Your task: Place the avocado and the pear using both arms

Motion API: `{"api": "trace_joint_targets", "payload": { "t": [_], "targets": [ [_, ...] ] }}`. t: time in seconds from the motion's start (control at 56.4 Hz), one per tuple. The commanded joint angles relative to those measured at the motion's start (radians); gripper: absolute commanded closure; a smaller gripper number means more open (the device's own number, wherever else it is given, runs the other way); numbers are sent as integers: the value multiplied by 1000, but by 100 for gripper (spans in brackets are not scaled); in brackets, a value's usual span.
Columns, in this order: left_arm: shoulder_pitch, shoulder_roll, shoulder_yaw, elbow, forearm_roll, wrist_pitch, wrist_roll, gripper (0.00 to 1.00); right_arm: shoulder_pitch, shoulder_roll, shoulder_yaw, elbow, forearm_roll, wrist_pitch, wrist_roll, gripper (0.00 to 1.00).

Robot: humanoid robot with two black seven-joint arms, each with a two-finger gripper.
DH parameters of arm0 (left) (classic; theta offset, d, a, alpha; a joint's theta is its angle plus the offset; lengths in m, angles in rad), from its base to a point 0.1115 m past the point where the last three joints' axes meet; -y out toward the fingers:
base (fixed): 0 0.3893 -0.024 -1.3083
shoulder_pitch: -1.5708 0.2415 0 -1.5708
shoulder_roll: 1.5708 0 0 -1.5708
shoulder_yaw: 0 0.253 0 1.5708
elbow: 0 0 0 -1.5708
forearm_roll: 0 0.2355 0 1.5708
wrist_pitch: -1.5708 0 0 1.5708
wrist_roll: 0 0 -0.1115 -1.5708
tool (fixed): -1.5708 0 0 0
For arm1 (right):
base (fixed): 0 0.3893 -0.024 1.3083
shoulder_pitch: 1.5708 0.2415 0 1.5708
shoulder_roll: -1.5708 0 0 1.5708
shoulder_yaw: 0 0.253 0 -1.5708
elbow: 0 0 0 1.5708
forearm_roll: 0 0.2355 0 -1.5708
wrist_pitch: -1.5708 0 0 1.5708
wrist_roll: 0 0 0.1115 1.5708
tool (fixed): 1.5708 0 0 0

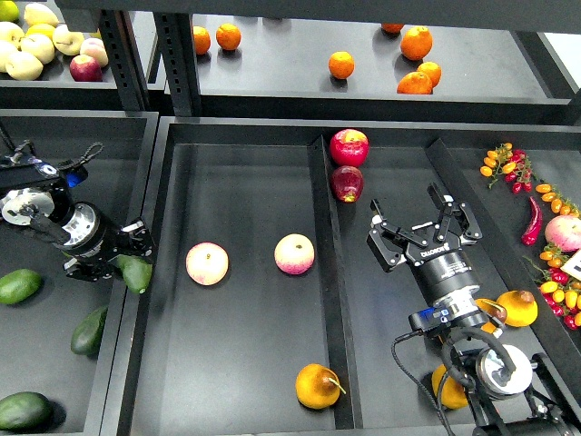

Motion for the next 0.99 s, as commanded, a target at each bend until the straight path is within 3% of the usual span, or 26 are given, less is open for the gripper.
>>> {"api": "trace_joint_targets", "payload": {
  "t": [0.0, 0.372, 0.621, 0.763, 0.976],
  "targets": [
    [18, 21, 3, 0, 25, 0, 0, 61, 0, 0, 0, 0, -1, 0, -1, 0],
    [151, 38, 0, 30, 134, 0, 0, 61, 0, 0, 0, -1, 1, 0, -1, 0],
    [177, 30, -3, 38, 169, 0, 0, 60, -3, 0, 0, -1, 1, 0, -1, 0],
    [190, 24, -3, 49, 169, 0, 0, 56, -5, 0, 0, -1, 1, 0, -1, 0],
    [208, 18, -8, 53, 205, 0, 0, 41, -5, 0, 0, -1, 1, 1, -1, 0]
  ]
}}
